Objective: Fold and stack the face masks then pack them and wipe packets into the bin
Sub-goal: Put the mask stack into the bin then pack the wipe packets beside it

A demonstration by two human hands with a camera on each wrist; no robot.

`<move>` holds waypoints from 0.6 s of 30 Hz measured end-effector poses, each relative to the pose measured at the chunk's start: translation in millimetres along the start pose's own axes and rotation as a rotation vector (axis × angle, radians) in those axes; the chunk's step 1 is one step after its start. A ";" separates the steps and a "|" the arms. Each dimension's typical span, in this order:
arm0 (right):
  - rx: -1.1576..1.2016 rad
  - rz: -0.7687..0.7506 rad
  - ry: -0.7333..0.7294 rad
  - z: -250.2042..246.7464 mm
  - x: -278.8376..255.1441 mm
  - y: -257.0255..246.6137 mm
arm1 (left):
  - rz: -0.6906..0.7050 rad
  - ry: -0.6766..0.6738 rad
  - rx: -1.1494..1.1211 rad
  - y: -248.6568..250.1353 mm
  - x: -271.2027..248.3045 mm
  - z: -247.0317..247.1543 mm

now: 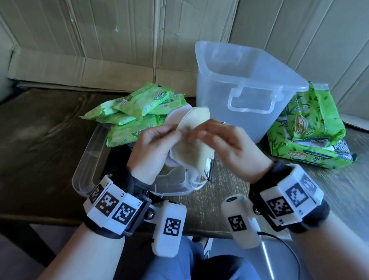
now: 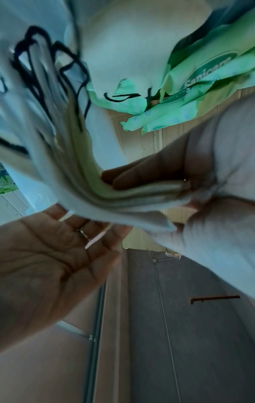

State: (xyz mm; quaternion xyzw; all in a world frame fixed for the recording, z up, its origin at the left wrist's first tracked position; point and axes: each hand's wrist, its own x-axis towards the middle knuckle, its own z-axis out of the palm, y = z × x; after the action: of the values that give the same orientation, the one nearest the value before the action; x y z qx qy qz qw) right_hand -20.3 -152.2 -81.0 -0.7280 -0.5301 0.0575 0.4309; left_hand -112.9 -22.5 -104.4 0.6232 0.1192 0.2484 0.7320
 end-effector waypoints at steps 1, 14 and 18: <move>0.075 0.022 0.028 -3.6 1.2 1.9 | 0.006 0.010 0.020 -1.0 0.3 -1.3; 0.372 0.167 0.194 -24.8 9.1 12.2 | 0.080 -0.083 0.110 -3.3 -2.3 -3.1; 0.374 0.150 0.157 -23.5 8.9 9.0 | 0.121 -0.074 0.100 -3.4 -3.3 -2.4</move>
State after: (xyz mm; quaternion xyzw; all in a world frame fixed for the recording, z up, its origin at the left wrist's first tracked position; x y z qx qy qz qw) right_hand 2.8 -158.8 -69.2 -0.6752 -0.4193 0.1300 0.5928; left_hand -116.1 -22.5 -108.6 0.6737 0.0664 0.2627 0.6876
